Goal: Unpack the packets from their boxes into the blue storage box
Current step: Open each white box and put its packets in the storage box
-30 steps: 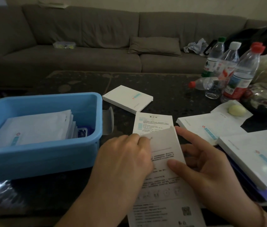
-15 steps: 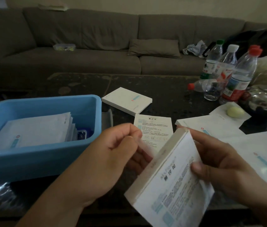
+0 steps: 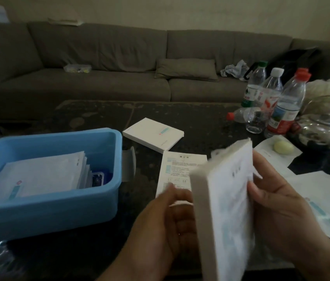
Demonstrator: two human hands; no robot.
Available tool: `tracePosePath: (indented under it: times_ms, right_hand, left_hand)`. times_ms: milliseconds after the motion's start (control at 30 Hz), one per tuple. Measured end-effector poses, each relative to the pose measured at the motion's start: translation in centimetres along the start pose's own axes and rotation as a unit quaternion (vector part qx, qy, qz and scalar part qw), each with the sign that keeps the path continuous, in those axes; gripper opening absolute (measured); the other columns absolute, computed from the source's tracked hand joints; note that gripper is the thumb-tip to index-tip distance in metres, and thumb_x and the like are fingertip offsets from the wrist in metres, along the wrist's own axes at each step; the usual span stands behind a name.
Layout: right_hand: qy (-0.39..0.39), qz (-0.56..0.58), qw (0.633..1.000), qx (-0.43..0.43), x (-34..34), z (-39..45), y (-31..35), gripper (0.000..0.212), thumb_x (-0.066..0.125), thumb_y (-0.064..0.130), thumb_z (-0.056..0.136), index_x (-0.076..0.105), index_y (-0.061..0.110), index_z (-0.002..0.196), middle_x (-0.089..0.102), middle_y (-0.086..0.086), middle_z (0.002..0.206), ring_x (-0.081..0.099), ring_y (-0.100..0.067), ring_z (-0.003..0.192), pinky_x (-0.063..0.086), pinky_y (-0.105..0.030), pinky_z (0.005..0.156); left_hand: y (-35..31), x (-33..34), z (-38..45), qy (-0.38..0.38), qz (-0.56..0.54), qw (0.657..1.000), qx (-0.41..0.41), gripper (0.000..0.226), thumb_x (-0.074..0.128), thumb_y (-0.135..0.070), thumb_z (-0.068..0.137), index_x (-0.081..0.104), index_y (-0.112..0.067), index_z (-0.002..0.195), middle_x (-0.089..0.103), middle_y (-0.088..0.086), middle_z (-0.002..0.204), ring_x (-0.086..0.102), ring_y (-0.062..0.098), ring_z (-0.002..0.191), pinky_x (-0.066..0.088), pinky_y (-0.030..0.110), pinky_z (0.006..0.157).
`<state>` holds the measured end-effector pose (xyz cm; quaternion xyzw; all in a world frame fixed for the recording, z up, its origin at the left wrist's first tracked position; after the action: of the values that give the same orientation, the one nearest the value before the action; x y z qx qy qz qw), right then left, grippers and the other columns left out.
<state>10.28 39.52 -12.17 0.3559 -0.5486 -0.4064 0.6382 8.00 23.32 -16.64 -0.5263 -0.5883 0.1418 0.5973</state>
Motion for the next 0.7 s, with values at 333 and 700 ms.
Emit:
tracePosePath:
  times_ms: [333,700]
  right_hand:
    - [-0.017,-0.267,0.953,-0.139,4.8,-2.3,4.8,0.047,0.077,0.059,0.062,0.066,0.034,0.100,0.072,0.001,0.097,0.071,-0.017,0.089,0.059,-0.026,0.066]
    - [0.324,-0.795,0.503,-0.101,11.9,0.1,9.3,0.015,0.049,0.047,0.081,0.038,0.050,0.091,0.062,0.026,0.104,0.059,0.009,0.097,0.054,-0.010,0.072]
  left_hand:
    - [-5.6,0.7,-4.1,-0.058,0.222,0.920,0.316,0.030,0.048,-0.074,0.080,0.066,-0.051,0.083,0.074,-0.016,0.089,0.071,0.001,0.082,0.053,0.011,0.066]
    - [-5.3,0.4,-4.1,-0.026,0.235,0.911,0.338,0.043,0.050,-0.075,0.077,0.065,-0.039,0.095,0.074,-0.007,0.099,0.072,0.010,0.090,0.056,0.017,0.073]
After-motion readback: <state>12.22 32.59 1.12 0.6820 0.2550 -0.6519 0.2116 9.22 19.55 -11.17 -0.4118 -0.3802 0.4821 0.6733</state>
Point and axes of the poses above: each hand's wrist, its own z-axis towards the middle knuckle, its own x-axis out of the palm, y = z × x, the point moved 7 cm from there along z, towards the middle knuckle
